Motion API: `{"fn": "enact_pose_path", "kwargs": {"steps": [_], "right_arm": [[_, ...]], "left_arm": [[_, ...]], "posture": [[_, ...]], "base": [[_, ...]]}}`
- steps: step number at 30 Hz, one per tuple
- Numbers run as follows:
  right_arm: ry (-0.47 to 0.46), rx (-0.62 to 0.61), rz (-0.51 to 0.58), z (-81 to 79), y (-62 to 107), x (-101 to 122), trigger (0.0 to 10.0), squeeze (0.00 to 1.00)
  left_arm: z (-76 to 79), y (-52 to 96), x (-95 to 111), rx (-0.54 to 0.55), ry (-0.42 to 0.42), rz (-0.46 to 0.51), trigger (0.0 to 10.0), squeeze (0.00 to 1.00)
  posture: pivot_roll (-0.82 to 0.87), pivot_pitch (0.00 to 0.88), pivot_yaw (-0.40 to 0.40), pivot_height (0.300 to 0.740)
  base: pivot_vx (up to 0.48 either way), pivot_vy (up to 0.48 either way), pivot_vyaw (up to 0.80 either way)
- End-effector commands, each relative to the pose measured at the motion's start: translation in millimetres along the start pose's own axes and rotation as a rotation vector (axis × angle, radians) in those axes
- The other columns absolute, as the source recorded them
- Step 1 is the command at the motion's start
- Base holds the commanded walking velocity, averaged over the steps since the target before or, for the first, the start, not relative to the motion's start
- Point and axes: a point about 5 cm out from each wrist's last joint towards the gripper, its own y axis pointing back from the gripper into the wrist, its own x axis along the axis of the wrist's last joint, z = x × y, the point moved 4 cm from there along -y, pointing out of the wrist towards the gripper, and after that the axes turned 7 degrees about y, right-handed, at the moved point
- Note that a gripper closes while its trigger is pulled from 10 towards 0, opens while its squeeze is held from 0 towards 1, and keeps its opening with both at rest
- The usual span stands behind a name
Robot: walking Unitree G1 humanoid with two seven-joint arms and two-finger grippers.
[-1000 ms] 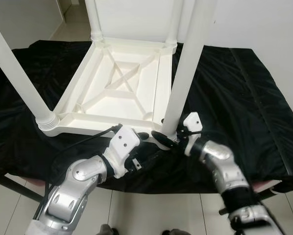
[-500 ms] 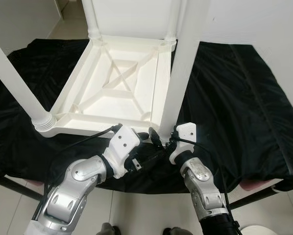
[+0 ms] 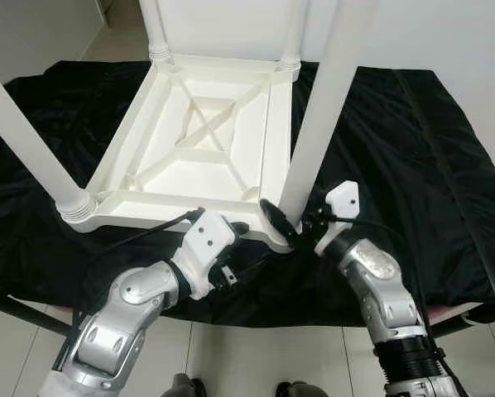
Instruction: Building children table
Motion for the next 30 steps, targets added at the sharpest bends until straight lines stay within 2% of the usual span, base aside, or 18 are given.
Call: {"fn": "enact_pose_path", "kwargs": {"steps": [1,4,5,6,7,10,11,14,15,20,23,27,30], "right_arm": [[0.031,0.092,-0.030,0.3,-3.1,-6,10.0,0.00],[0.031,0.092,-0.030,0.3,-3.1,-6,10.0,0.00],[0.039,0.119,-0.041,0.5,-4.4,-9,8.5,0.00],[0.049,0.165,-0.063,-0.3,-6.2,-13,4.6,0.00],[0.040,0.196,-0.087,0.0,-7.5,-17,1.5,0.00],[0.031,0.213,-0.101,0.7,-8.0,-20,1.5,0.00],[0.029,0.233,-0.113,1.0,-7.7,-22,0.0,0.00],[0.008,0.258,-0.127,1.7,-6.1,-25,0.0,0.00],[0.007,0.262,-0.137,2.9,-5.1,-26,9.7,0.00],[-0.001,0.257,-0.143,5.4,-5.0,-27,10.0,0.00],[-0.027,0.182,-0.159,9.8,-4.8,-28,10.0,0.00],[-0.027,0.133,-0.165,10.6,-4.4,-28,10.0,0.00],[-0.041,0.052,-0.179,12.3,-2.8,-31,10.0,0.00]], "left_arm": [[6.4,4.5,-4,-0.042,0.008,-0.026,10.0,0.00],[6.4,4.5,-4,-0.042,0.008,-0.026,10.0,0.00],[7.3,6.0,-5,-0.051,0.005,-0.031,10.0,0.00],[8.4,8.8,-5,-0.070,-0.004,-0.043,10.0,0.00],[8.8,11.7,-6,-0.082,-0.009,-0.052,10.0,0.00],[8.9,13.4,-6,-0.090,-0.011,-0.058,10.0,0.00],[8.8,15.1,-5,-0.093,-0.012,-0.061,10.0,0.00],[7.5,17.0,-6,-0.084,-0.014,-0.065,10.0,0.00],[6.7,17.8,-6,-0.074,-0.015,-0.068,10.0,0.00],[3.1,17.1,-5,-0.039,-0.021,-0.059,10.0,0.00],[-6.1,15.0,-3,0.026,-0.037,-0.037,10.0,0.00],[-11.0,14.6,-3,0.054,-0.036,-0.032,10.0,0.00],[-13.4,14.5,-2,0.074,-0.028,-0.020,10.0,0.00]], "posture": [[-0.09,0.123,0.046,0.740],[-0.09,0.123,0.046,0.740],[-0.09,0.123,0.046,0.740],[-0.08,0.122,0.037,0.740],[-0.07,0.118,0.033,0.740],[-0.07,0.117,0.032,0.740],[-0.07,0.117,0.030,0.740],[-0.06,0.118,0.025,0.740],[-0.06,0.119,0.025,0.740],[-0.06,0.123,0.025,0.740],[-0.07,0.127,0.026,0.740],[-0.07,0.132,0.021,0.740],[-0.08,0.134,0.017,0.740]], "base": [[0.000,0.000,0.00],[0.000,0.000,0.00],[0.000,0.000,0.00],[0.000,0.000,0.00],[0.000,0.000,0.00],[0.000,0.000,0.00],[0.000,0.000,0.00],[0.000,0.000,0.00],[0.000,0.000,0.00],[0.000,0.000,0.00],[0.000,0.000,0.00],[0.000,0.000,0.00],[0.000,0.000,0.00]]}}
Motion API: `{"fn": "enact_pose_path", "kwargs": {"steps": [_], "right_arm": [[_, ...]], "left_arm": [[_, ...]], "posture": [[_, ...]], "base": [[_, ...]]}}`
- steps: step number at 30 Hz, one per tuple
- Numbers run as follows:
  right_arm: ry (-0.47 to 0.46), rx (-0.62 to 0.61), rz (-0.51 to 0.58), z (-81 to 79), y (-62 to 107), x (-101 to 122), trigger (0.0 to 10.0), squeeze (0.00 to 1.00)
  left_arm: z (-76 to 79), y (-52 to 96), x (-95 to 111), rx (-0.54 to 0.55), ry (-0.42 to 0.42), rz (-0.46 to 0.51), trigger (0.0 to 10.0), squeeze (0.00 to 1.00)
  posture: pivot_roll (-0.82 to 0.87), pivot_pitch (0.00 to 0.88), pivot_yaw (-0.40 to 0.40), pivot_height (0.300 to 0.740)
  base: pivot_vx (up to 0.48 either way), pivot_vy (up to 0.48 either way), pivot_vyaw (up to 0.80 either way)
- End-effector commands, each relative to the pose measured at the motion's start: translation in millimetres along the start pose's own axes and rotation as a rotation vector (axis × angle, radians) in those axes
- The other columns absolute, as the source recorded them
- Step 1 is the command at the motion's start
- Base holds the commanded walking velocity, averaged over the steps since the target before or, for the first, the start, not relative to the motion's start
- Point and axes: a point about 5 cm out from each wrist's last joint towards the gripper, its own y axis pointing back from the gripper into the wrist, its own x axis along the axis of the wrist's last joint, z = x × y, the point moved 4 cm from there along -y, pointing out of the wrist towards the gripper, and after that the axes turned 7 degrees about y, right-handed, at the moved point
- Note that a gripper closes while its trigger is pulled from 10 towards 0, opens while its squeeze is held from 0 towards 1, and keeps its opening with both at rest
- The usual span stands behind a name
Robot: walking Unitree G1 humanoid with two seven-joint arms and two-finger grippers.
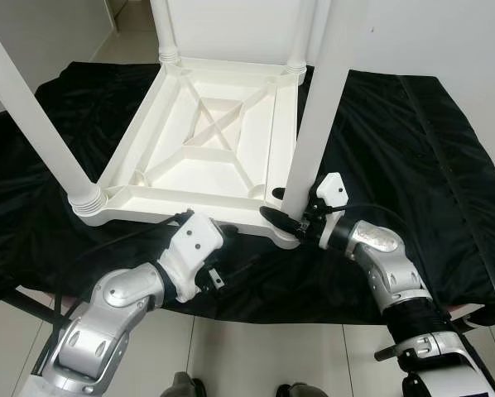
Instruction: Building children table
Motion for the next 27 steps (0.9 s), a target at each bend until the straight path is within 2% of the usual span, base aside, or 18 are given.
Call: {"fn": "enact_pose_path", "kwargs": {"steps": [1,5,7,8,9,11,14,18,20,22,23,24,25,27], "right_arm": [[-0.045,-0.098,-0.057,4.4,5.6,-13,10.0,0.00],[-0.084,-0.209,-0.068,-4.2,9.2,-17,10.0,0.00],[-0.107,-0.355,-0.071,-12.4,10.8,-19,10.0,0.00],[-0.107,-0.355,-0.071,-12.4,10.8,-19,10.0,0.00],[-0.104,-0.478,-0.082,-15.1,13.5,-19,10.0,0.00],[-0.104,-0.505,-0.092,-16.0,13.9,-20,10.0,0.00],[-0.124,-0.667,-0.113,-18.4,13.4,-20,10.0,0.00],[-0.142,-0.693,-0.106,-22.5,8.8,-16,10.0,0.00],[-0.130,-0.669,-0.069,-27.1,3.4,-5,10.0,0.00],[-0.137,-0.658,-0.046,-26.4,4.9,-2,10.0,0.00],[-0.142,-0.662,-0.045,-24.5,7.4,-3,10.0,0.80],[-0.144,-0.664,-0.045,-23.4,9.0,-4,10.0,0.80],[-0.157,-0.663,-0.039,-23.1,10.8,-4,10.0,1.00],[-0.171,-0.637,-0.017,-22.2,13.9,-3,10.0,1.00]], "left_arm": [[-6.1,0.2,-3,0.053,0.010,0.001,10.0,0.00],[-4.9,-1.1,-5,0.065,0.015,0.004,10.0,0.00],[-5.9,-2.6,-5,0.079,0.021,0.007,10.0,0.00],[-5.9,-2.6,-5,0.079,0.021,0.007,10.0,0.00],[-7.4,-3.5,-6,0.088,0.023,0.011,10.0,0.00],[-7.9,-3.8,-6,0.091,0.024,0.012,10.0,0.00],[-8.5,-5.0,-5,0.096,0.029,0.019,10.0,0.00],[-7.8,-5.6,-5,0.095,0.027,0.022,10.0,0.00],[-7.2,-6.5,-5,0.097,0.027,0.027,10.0,0.00],[-7.4,-7.9,-5,0.101,0.027,0.031,10.0,0.00],[-7.2,-8.8,-5,0.102,0.025,0.032,10.0,0.00],[-7.0,-9.3,-5,0.102,0.023,0.033,10.0,0.00],[-7.0,-10.2,-5,0.103,0.021,0.036,10.0,0.00],[-7.0,-11.4,-4,0.106,0.022,0.043,10.0,0.00]], "posture": [[-0.08,0.134,0.017,0.740],[-0.09,0.139,0.010,0.740],[-0.09,0.142,0.009,0.740],[-0.09,0.142,0.009,0.740],[-0.09,0.145,0.007,0.740],[-0.09,0.145,0.007,0.740],[-0.10,0.142,0.006,0.740],[-0.10,0.138,0.002,0.740],[-0.11,0.126,0.003,0.740],[-0.11,0.126,0.003,0.740],[-0.11,0.121,0.001,0.740],[-0.11,0.121,0.001,0.740],[-0.11,0.114,0.004,0.740],[-0.11,0.114,0.003,0.740]], "base": [[0.000,0.000,0.00],[0.000,0.000,0.00],[0.000,0.000,0.00],[0.000,0.000,0.00],[0.000,0.000,0.00],[0.000,0.000,0.00],[0.000,0.000,0.00],[0.000,0.000,0.00],[0.000,0.000,0.00],[0.000,0.000,0.00],[0.000,0.000,0.00],[0.000,0.000,0.00],[0.000,0.000,0.00],[0.000,0.000,0.00]]}}
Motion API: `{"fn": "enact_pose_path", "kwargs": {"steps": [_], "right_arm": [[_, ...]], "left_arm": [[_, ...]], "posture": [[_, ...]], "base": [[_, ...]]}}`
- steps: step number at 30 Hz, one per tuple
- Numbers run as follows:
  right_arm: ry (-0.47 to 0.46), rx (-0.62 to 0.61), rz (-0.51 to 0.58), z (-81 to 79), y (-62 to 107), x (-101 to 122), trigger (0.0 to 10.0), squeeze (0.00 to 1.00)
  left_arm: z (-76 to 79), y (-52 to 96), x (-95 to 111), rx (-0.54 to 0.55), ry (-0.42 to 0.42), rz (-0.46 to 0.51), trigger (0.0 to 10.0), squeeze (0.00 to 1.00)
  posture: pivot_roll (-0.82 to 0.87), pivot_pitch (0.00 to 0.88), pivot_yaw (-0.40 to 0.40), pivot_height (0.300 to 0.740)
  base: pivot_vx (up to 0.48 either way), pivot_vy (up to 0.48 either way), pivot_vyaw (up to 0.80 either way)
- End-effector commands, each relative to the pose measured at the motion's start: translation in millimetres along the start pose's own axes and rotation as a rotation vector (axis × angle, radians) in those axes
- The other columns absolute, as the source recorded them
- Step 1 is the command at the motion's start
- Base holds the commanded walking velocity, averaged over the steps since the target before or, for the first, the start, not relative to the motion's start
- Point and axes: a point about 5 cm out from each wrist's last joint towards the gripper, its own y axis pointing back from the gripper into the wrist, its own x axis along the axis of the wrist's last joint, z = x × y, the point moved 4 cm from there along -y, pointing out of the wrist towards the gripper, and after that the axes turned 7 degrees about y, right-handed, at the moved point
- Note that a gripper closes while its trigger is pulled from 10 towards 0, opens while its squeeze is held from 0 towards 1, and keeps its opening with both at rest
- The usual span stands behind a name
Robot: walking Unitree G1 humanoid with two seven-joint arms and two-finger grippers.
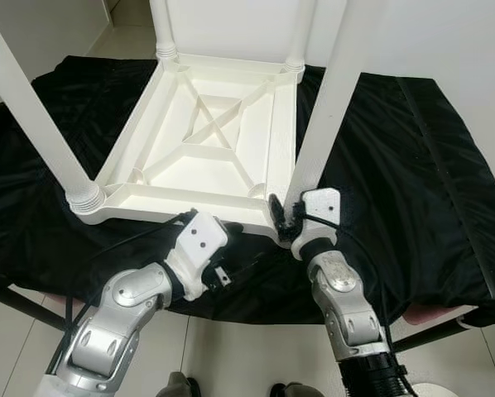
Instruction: Building children table
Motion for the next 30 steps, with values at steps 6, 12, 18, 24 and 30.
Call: {"fn": "enact_pose_path", "kwargs": {"steps": [6,12,18,24,30], "right_arm": [[-0.048,0.092,0.008,7.0,6.8,-4,10.0,1.00],[0.004,0.237,0.009,6.5,8.6,-6,10.0,0.00],[0.146,0.553,0.022,12.8,2.4,-5,10.0,0.00],[0.182,0.623,-0.002,17.5,-5.2,-7,10.0,0.00],[0.241,0.668,-0.017,22.3,-11.8,-9,4.4,0.00]], "left_arm": [[-8.8,-0.5,0,0.102,-0.007,0.011,10.0,0.00],[-8.8,-0.4,1,0.110,-0.005,0.015,10.0,0.00],[-7.4,-0.5,1,0.111,-0.008,0.017,10.0,0.00],[-7.4,-0.9,1,0.110,-0.011,0.017,10.0,0.00],[-7.7,0.1,2,0.113,-0.014,0.016,10.0,0.00]], "posture": [[-0.11,0.110,-0.002,0.740],[-0.11,0.108,-0.004,0.740],[-0.10,0.103,0.000,0.740],[-0.10,0.102,-0.002,0.740],[-0.09,0.108,0.001,0.740]], "base": [[0.000,0.000,0.00],[0.000,0.000,0.00],[0.000,0.000,0.00],[0.000,0.000,0.00],[0.000,0.000,0.00]]}}
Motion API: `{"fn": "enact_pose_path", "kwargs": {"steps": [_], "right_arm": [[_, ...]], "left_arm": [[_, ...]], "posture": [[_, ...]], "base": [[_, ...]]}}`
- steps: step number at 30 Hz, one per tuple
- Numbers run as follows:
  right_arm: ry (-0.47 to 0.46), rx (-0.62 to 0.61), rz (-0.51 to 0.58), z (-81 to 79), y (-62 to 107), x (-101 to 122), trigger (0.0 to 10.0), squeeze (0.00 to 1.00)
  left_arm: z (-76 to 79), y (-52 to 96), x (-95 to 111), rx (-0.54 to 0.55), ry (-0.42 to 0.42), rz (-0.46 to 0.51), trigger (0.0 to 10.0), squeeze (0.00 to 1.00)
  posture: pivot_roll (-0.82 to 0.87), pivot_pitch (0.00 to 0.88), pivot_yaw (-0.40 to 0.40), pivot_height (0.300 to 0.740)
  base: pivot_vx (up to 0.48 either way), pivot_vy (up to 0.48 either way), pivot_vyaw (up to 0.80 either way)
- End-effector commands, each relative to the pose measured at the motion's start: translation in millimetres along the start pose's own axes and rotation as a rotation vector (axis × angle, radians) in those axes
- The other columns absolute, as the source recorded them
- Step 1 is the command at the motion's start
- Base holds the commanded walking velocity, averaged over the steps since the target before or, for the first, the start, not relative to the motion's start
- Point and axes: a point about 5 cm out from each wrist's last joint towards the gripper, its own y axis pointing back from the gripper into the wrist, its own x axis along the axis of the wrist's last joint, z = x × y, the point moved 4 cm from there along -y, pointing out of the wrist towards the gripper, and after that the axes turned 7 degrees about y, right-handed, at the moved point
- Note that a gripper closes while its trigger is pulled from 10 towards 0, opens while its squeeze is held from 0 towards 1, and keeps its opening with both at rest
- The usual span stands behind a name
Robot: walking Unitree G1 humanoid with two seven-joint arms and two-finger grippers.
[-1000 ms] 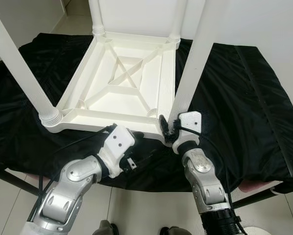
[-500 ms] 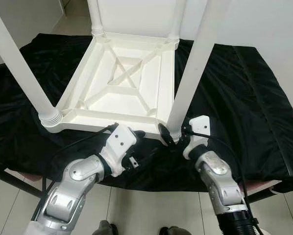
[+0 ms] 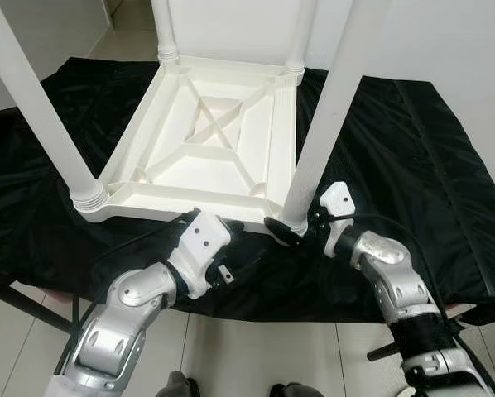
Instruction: Building children table
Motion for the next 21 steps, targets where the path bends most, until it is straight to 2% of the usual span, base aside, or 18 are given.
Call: {"fn": "enact_pose_path", "kwargs": {"steps": [1,3,4,5,9,10,11,12,18,20,21], "right_arm": [[0.013,0.032,-0.017,0.2,0.7,-5.9,3.3,0.00],[0.013,0.032,-0.017,0.2,0.7,-5.9,3.3,0.00],[0.009,0.039,-0.019,1.2,1.2,-7.2,0.4,0.00],[0.005,0.052,-0.017,1.2,2.1,-8.6,0.0,0.00],[-0.015,0.063,-0.011,-1.3,4.1,-10.3,0.0,0.00],[-0.021,0.064,-0.012,-2.8,5.0,-11.3,2.2,0.00],[-0.021,0.064,-0.012,-2.8,5.0,-11.3,2.2,0.00],[-0.042,0.052,-0.006,-4.9,5.5,-11.5,10.0,0.00],[-0.075,0.012,0.019,-8.3,4.1,-7.4,10.0,0.00],[-0.094,-0.098,0.005,-8.2,1.9,-8.2,10.0,0.00],[-0.094,-0.098,0.005,-8.2,1.9,-8.2,10.0,0.00]], "left_arm": [[-6.8,2.4,1.8,0.093,-0.011,0.007,10.0,0.00],[-6.8,2.4,1.8,0.093,-0.011,0.007,10.0,0.00],[-6.7,3.2,2.0,0.095,-0.011,0.007,10.0,0.00],[-6.7,4.1,1.7,0.097,-0.011,0.005,10.0,0.00],[-6.5,5.7,1.5,0.100,-0.008,0.002,10.0,0.00],[-6.4,6.1,1.2,0.100,-0.007,0.000,10.0,0.00],[-6.4,6.1,1.2,0.100,-0.007,0.000,10.0,0.00],[-6.5,6.5,0.7,0.099,-0.008,-0.003,10.0,0.00],[-8.1,6.9,1.3,0.099,-0.012,-0.005,10.0,0.00],[-8.1,6.5,1.5,0.096,-0.011,-0.006,10.0,0.00],[-8.1,6.5,1.5,0.096,-0.011,-0.006,10.0,0.00]], "posture": [[-0.08,0.110,0.001,0.740],[-0.08,0.110,0.001,0.740],[-0.08,0.114,-0.002,0.740],[-0.08,0.117,-0.001,0.740],[-0.08,0.121,0.002,0.740],[-0.08,0.124,0.005,0.740],[-0.08,0.124,0.005,0.740],[-0.08,0.122,0.008,0.740],[-0.08,0.125,0.010,0.740],[-0.08,0.126,0.012,0.740],[-0.08,0.126,0.012,0.740]], "base": [[0.000,0.000,0.00],[0.000,0.000,0.00],[0.000,0.000,0.00],[0.000,0.000,0.00],[0.000,0.000,0.00],[0.000,0.000,0.00],[0.000,0.000,0.00],[0.000,0.000,0.00],[0.000,0.000,0.00],[0.000,0.000,0.00],[0.000,0.000,0.00]]}}
